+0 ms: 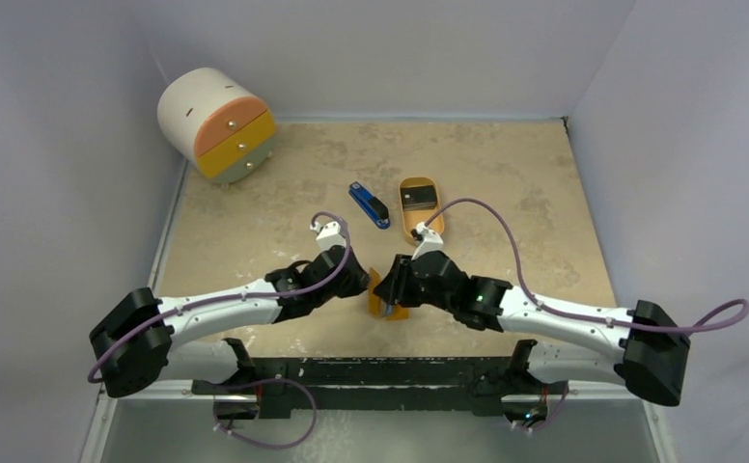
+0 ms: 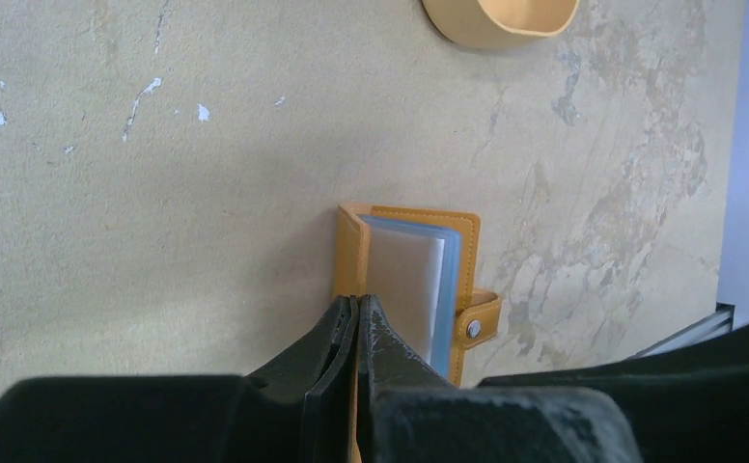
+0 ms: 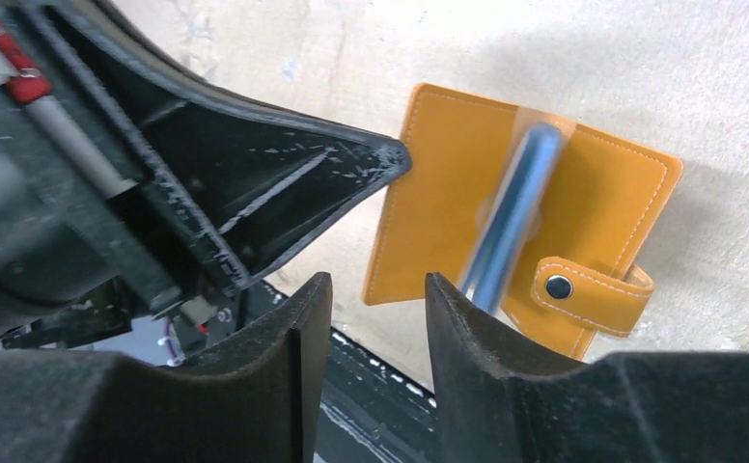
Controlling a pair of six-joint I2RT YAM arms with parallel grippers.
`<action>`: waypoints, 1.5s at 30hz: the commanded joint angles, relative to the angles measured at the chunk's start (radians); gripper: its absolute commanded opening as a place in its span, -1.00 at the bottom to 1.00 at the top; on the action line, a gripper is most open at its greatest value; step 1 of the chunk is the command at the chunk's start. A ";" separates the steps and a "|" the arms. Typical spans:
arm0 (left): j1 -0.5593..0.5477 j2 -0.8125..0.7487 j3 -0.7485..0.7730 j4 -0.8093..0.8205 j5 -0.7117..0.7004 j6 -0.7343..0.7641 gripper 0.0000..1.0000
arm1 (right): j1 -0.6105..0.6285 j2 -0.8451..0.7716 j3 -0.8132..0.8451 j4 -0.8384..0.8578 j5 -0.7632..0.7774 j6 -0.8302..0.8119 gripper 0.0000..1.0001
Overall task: Put the credit cards into the card holder
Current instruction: Open the card holder at the center of the board.
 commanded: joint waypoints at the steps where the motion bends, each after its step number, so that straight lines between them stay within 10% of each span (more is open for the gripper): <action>1: -0.010 -0.019 0.014 0.050 -0.021 -0.028 -1.00 | 0.001 0.040 0.017 0.018 0.029 0.043 -0.07; 12: -0.013 -0.002 -0.006 0.041 -0.045 -0.034 -1.00 | -0.004 -0.015 -0.050 -0.045 0.099 0.085 0.12; 45: -0.013 0.001 -0.074 0.056 -0.059 -0.060 -1.00 | -0.024 -0.078 -0.198 -0.090 0.136 0.195 -0.15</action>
